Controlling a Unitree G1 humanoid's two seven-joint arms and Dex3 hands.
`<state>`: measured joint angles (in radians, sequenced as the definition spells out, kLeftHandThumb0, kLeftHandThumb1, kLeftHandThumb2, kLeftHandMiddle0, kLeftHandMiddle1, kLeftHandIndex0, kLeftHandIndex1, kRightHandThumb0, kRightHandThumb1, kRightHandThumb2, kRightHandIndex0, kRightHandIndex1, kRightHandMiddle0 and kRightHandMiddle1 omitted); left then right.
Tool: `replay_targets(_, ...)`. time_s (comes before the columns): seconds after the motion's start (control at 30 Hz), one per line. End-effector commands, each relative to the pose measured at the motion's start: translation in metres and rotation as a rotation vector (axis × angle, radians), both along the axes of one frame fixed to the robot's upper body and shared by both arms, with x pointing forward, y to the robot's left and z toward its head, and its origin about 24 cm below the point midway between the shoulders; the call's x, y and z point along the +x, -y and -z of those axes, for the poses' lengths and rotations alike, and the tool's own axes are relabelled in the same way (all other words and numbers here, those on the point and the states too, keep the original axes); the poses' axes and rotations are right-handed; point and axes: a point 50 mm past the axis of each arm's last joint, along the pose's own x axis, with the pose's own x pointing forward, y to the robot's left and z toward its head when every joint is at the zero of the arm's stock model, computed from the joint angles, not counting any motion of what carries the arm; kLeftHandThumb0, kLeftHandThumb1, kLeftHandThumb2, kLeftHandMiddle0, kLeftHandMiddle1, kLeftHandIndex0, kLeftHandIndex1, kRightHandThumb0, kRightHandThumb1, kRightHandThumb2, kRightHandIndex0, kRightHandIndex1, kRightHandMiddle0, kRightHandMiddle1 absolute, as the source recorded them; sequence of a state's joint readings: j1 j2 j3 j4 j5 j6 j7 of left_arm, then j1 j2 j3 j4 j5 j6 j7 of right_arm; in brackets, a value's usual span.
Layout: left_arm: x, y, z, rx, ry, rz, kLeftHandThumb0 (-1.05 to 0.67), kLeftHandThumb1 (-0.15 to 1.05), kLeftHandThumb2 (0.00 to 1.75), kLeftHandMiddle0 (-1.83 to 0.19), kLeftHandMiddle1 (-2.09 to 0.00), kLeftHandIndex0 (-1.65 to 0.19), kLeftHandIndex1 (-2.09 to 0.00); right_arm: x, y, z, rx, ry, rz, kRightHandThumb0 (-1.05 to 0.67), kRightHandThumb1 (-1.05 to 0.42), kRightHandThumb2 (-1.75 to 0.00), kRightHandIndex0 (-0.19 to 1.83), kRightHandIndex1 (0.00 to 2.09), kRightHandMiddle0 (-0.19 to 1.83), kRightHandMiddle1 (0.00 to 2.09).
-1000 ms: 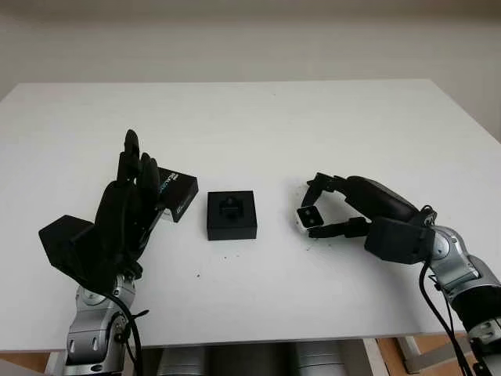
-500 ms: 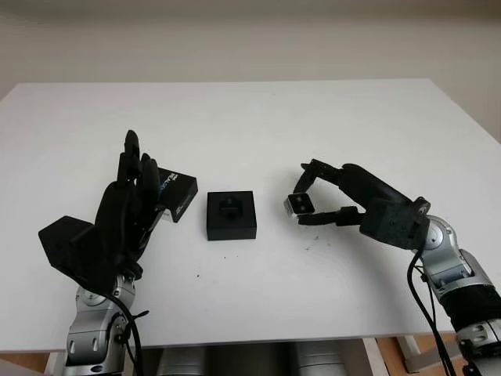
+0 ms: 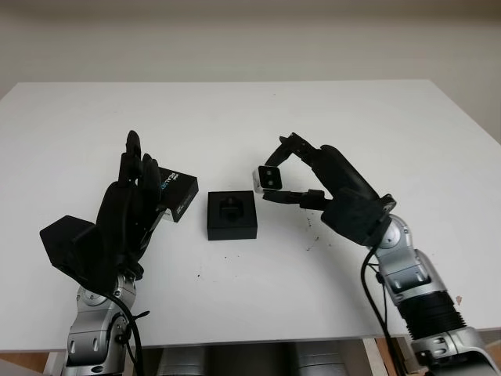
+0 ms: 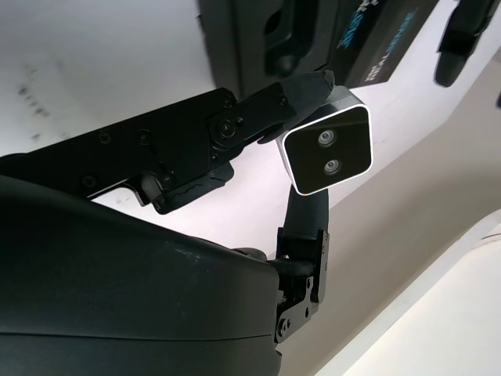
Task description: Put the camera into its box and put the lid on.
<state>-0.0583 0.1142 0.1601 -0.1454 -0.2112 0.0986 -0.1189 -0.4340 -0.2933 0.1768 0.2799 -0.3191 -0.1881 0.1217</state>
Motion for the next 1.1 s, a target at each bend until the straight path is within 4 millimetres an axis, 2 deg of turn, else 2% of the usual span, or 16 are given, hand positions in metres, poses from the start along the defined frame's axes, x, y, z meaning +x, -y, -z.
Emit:
replay_targets(0.0, -0.002, 0.002, -0.003, -0.001, 0.013, 0.003, -0.73, 1.05, 0.61, 0.19, 0.0, 0.19, 0.0, 0.001, -0.008, -0.006, 0.028, 0.024, 0.003, -0.47, -1.05, -0.08, 0.24, 0.08, 0.3, 1.86)
replay_targets(0.33, -0.004, 0.007, -0.001, -0.01, 0.008, 0.007, -0.72, 1.05, 0.61, 0.19, 0.0, 0.19, 0.0, -0.01, -0.027, 0.001, 0.077, -0.035, 0.06, -0.44, -1.05, -0.07, 0.3, 0.09, 0.31, 1.88)
replay_targets(0.73, -0.004, 0.012, 0.001, -0.034, 0.003, -0.004, -0.71, 1.05, 0.6, 0.19, 0.0, 0.19, 0.0, -0.02, -0.028, -0.003, 0.029, -0.067, 0.155, -0.4, -1.03, -0.05, 0.37, 0.11, 0.32, 1.89)
replay_targets(1.07, -0.003, 0.013, 0.0, -0.036, 0.007, -0.007, -0.7, 1.05, 0.62, 0.19, 0.0, 0.19, 0.0, -0.02, -0.031, 0.0, 0.004, -0.078, 0.154, -0.4, -1.03, -0.05, 0.38, 0.1, 0.33, 1.88)
